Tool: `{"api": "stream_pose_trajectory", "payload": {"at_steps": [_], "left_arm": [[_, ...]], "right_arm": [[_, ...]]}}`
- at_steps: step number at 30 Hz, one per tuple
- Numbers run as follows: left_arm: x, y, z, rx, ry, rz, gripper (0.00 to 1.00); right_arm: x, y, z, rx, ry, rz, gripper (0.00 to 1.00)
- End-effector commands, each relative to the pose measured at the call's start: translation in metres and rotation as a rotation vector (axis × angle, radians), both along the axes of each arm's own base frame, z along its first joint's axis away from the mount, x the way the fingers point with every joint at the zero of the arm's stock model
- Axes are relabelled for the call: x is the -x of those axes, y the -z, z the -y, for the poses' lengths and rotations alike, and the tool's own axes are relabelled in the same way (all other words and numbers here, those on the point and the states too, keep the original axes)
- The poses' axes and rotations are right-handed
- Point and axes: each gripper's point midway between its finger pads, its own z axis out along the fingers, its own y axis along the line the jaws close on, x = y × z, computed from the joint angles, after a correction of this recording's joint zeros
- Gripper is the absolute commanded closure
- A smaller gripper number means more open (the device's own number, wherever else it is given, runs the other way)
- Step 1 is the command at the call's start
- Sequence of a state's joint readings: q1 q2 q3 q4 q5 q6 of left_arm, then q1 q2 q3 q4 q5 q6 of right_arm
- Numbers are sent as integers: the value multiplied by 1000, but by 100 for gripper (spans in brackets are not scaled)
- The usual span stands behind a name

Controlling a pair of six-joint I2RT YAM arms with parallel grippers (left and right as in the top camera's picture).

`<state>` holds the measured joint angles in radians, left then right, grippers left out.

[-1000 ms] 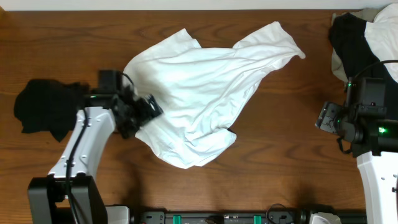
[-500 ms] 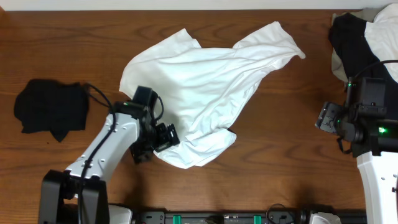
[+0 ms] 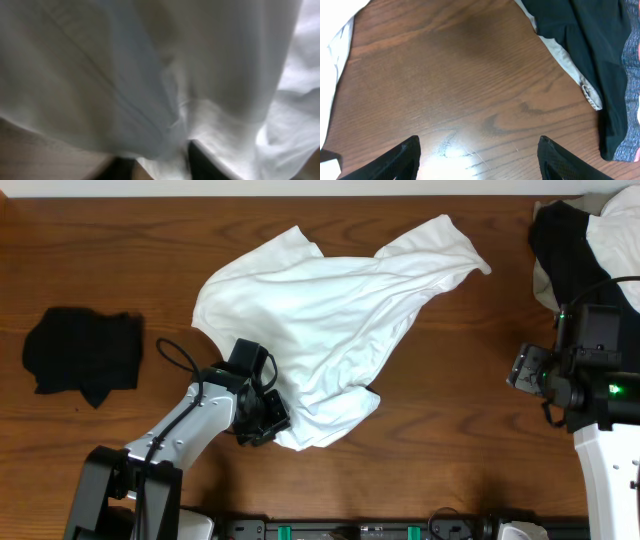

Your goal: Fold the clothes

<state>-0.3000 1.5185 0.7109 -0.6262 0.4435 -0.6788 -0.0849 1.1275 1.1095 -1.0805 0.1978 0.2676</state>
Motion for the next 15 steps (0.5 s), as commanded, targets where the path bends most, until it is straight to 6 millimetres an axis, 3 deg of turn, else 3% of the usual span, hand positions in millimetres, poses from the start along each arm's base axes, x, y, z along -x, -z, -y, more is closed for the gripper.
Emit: {"api": "stream_pose_trajectory", "payload": {"at_steps": [1,4,10,13,15], "left_arm": [[-7,-2,-13,-26,-23,23,94],[-18,-11,-46,-100,-83,41,94],[-51,-53,-122,-174,-276,191,94],[-62,-75,-150,-183,-384,270,94],[-64,-85,-158,-169,-418,307,94]], "right_arm": [[1,-2,4,2,17,5,27],[1,-1,2,-9,12,6,26],[-14,8,-30,-128,-176,-2,25],[-24,21,-38,-175,-209,-34,23],[-36,31,-51,-223,-281,-46,23]]}}
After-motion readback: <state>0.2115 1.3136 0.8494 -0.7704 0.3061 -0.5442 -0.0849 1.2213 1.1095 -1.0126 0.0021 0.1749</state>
